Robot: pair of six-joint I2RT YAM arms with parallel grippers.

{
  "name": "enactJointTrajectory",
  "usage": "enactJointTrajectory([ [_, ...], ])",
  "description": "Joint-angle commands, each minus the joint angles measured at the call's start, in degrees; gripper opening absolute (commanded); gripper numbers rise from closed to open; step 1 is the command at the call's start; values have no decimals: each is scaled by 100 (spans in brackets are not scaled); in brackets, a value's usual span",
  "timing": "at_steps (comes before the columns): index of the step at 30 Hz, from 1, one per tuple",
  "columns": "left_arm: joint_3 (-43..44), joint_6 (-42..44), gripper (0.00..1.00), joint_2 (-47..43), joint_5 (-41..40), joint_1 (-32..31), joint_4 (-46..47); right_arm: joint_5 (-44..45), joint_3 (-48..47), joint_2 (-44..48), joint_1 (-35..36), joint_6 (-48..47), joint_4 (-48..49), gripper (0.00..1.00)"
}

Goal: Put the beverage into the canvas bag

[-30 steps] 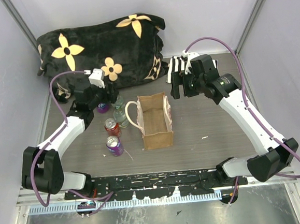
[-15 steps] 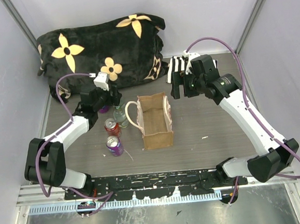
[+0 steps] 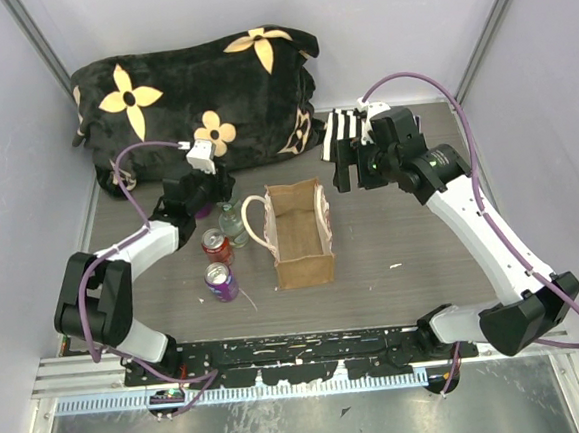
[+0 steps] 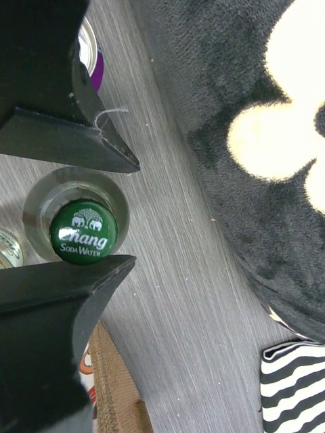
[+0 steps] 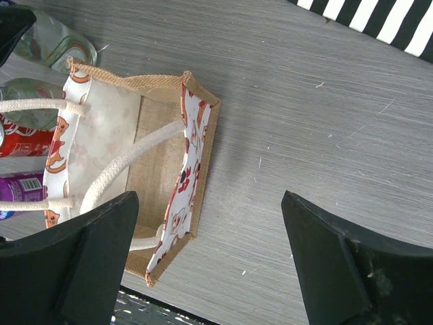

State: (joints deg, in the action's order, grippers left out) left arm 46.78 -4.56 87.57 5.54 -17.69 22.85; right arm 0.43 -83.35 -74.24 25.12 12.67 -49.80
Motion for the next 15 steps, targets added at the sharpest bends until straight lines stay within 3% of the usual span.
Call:
enactJointTrajectory([
  [1,-37,78,55,71,-90,-32,325,90,-150,129,4,51,76,93],
  [4,-54,98,40,58,-88,-50,334,98,-135,121,2,52,84,93],
  [10,14,126,1,13,-162,-59,224,120,-75,124,3,62,102,93],
  [15,250,145,0,-73,-217,-63,-21,133,-10,171,6,77,143,93],
])
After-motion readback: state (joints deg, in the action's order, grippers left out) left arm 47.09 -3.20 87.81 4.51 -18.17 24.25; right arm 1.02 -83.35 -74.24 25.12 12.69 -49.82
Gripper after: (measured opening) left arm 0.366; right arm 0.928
